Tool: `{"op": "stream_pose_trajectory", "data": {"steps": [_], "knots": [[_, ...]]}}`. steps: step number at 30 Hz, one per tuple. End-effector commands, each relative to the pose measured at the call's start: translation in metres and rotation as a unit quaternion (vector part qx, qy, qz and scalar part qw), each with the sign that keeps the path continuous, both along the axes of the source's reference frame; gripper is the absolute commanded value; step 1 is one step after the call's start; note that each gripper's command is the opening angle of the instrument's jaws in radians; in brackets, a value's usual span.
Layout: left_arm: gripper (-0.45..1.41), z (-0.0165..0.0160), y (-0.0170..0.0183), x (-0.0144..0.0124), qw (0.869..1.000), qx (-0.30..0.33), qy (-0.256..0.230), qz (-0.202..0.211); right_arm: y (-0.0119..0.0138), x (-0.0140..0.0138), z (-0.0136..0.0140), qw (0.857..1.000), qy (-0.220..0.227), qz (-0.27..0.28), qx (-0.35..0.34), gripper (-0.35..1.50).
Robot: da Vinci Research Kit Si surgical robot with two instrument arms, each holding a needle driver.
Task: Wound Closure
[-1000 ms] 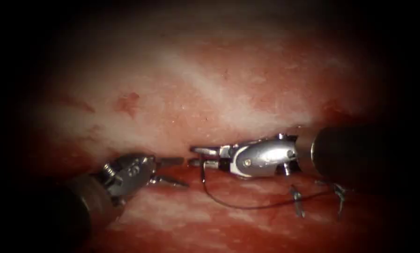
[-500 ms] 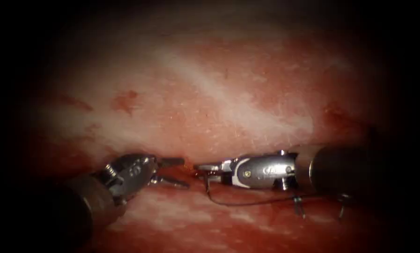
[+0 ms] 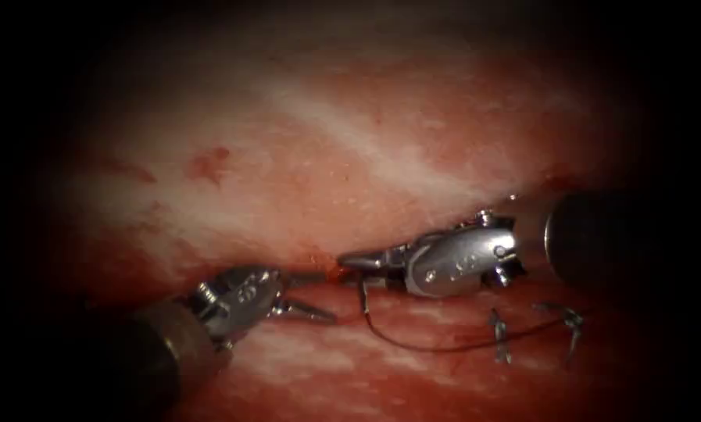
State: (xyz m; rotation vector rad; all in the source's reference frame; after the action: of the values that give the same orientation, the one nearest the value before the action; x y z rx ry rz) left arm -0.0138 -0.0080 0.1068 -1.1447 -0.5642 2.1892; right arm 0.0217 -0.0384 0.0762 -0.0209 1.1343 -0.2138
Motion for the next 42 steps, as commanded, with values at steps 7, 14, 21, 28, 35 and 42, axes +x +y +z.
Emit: {"op": "stream_pose_trajectory", "data": {"steps": [7, 14, 21, 28, 35, 42], "knots": [[0.19, 0.0008, -0.0003, -0.0007, 1.0, 0.001, -0.001, 0.001, 0.0007, 0.0005, 0.001, 1.0, 0.008, 0.016, 0.001, -0.35], [0.19, 0.0005, -0.0005, -0.001, 1.0, 0.002, 0.002, 0.003, 0.003, 0.0005, 0.0001, 1.0, 0.01, 0.028, 0.003, -0.35], [0.19, -0.0002, -0.001, -0.0017, 1.0, 0.005, 0.005, 0.006, 0.0041, 0.001, -0.0005, 0.999, 0.017, 0.032, 0.006, -0.35], [0.19, -0.0005, -0.001, -0.0017, 1.0, 0.009, 0.005, 0.005, 0.0039, 0.0015, -0.0011, 0.999, 0.034, 0.029, -0.015, -0.35], [0.19, -0.0005, -0.001, -0.0017, 1.0, 0.009, 0.005, 0.005, 0.0046, 0.0016, -0.0021, 0.997, 0.049, 0.03, -0.044, -0.35], [0.19, -0.0004, -0.001, -0.0016, 1.0, 0.008, 0.005, 0.006, 0.0055, 0.002, -0.0042, 0.995, 0.059, 0.02, -0.077, -0.35]]}}
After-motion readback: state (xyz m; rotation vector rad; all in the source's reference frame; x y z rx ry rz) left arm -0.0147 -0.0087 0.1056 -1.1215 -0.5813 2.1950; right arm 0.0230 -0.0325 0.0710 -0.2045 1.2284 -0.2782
